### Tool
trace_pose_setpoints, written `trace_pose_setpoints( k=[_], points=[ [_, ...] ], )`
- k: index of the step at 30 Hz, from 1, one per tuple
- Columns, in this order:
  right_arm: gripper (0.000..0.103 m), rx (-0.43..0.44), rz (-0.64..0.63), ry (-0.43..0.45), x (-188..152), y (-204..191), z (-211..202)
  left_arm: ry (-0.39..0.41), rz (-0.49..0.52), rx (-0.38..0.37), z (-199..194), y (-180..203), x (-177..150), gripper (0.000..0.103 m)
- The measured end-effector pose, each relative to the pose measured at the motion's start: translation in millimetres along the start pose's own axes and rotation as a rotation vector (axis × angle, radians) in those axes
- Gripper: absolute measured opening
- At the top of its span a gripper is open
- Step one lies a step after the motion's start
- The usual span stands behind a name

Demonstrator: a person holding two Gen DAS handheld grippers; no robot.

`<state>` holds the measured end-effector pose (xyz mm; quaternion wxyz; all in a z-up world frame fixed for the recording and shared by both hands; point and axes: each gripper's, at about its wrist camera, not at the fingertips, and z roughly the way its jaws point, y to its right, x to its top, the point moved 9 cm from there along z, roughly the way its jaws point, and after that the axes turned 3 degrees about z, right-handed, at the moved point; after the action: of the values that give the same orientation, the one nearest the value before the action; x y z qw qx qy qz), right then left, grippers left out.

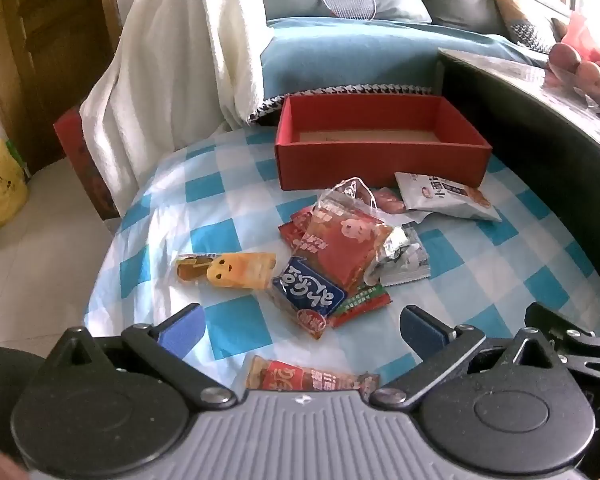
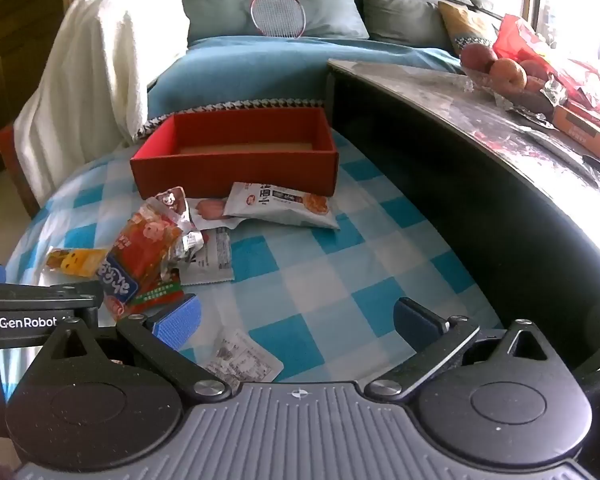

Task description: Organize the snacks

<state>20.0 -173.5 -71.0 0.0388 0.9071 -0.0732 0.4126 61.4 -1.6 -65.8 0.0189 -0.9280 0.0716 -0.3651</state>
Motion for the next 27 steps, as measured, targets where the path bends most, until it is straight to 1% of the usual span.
trace_pose_setpoints(
  k=[8, 14, 16, 27],
  points=[
    [0.103, -0.002, 0.004, 0.003, -0.2, -0.4, 2.0, -0.004, 0.004, -0.001, 6.4, 1.6, -3.1, 0.099],
    [0.103, 0.007, 0.010, 0.000, -3.6, -6.3, 1.3, -0.009, 0.001, -0.002, 6.2, 2.1, -3.8, 0.099],
    [0.103, 0.017, 0.012, -0.011, -1.3, -1.8, 3.1, -0.009, 0.001, -0.003, 5.7, 0.9, -3.5, 0.099],
    [0.103, 0.018, 0.009, -0.017, -2.6, -3.2, 4.7, -0.012, -0.001, -0.003, 5.5, -0.5, -4.0, 0.099]
  ],
)
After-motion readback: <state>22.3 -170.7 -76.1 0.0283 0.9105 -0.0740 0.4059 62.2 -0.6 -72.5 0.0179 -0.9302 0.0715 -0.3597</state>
